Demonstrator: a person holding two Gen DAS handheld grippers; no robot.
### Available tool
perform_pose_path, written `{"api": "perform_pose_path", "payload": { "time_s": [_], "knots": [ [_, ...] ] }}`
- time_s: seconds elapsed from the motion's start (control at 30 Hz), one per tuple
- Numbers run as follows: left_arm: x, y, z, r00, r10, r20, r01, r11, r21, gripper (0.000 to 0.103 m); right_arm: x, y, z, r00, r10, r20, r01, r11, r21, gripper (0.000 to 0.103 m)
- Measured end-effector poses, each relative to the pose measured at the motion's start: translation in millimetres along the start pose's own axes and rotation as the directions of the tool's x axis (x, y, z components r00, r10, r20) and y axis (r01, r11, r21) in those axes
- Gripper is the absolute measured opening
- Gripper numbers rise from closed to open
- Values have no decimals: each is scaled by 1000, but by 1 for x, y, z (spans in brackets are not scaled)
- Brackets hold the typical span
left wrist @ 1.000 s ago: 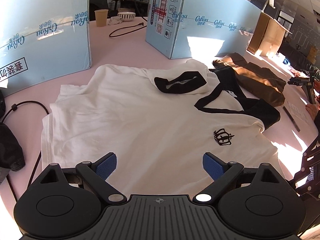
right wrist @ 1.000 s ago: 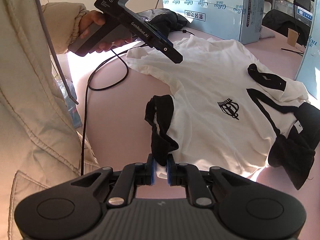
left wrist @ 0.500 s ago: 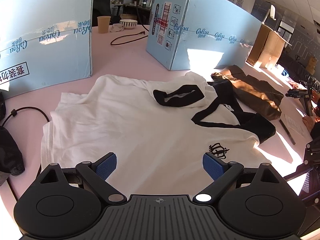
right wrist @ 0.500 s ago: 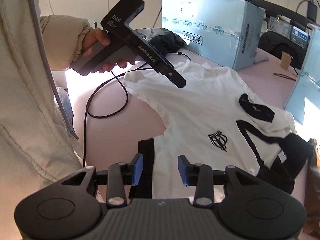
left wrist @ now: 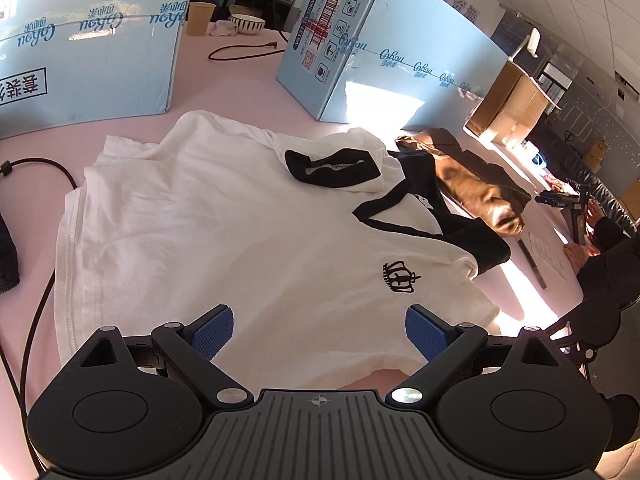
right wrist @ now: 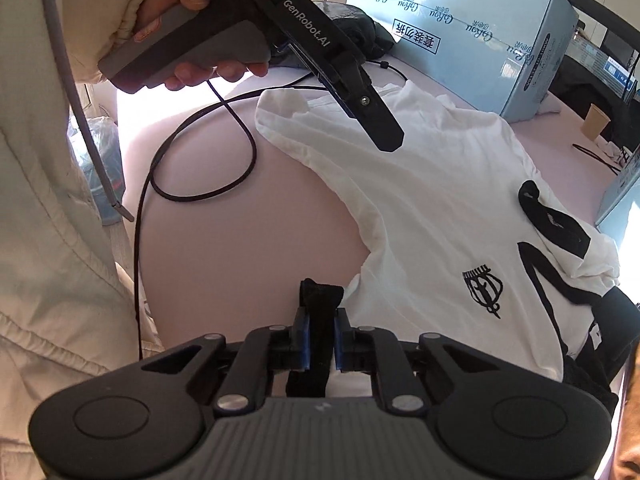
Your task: Fold clothes
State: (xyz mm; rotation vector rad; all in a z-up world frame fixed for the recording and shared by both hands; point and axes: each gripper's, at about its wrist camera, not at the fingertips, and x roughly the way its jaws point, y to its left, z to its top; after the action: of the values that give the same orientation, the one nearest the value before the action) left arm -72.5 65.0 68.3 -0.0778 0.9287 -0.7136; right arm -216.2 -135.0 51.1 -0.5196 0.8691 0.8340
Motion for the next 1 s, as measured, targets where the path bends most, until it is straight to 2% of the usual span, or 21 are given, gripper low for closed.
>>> {"api": "perform_pose_path", "payload": {
  "time_s": [0.23,0.33,0.43,0.5,0.6,0.7,0.8,0.87,1.0],
  "knots": [
    [8,-10,0,1000,-9,-9,9,999,42,96,8,-3,-3,995,78,-64,-78,997,-3,14],
    [13,-10,1,1000,-11,-23,11,999,32,96,13,-8,-6,993,97,-64,-96,995,20,23],
    [14,-7,6,1000,-14,-21,15,1000,28,96,10,-11,-4,993,105,-46,-103,994,43,35],
    [15,-6,12,1000,-13,-14,13,1000,26,96,2,-18,3,994,107,-26,-106,992,65,53],
    [19,-2,23,1000,-3,-5,3,1000,26,96,-12,-34,20,994,112,-3,-112,991,76,54],
    [26,-1,34,999,30,11,-30,998,50,96,-27,-51,41,997,63,32,-64,998,27,54],
    [35,1,38,998,63,9,-63,995,71,96,-32,-72,55,998,-19,62,20,1000,-24,54],
    [41,1,39,997,82,5,-82,994,78,96,-33,-94,63,993,-84,85,87,995,-38,54],
    [53,-3,41,984,174,30,-176,979,106,96,-21,-136,69,976,-188,109,193,981,-32,54]
  ]
}}
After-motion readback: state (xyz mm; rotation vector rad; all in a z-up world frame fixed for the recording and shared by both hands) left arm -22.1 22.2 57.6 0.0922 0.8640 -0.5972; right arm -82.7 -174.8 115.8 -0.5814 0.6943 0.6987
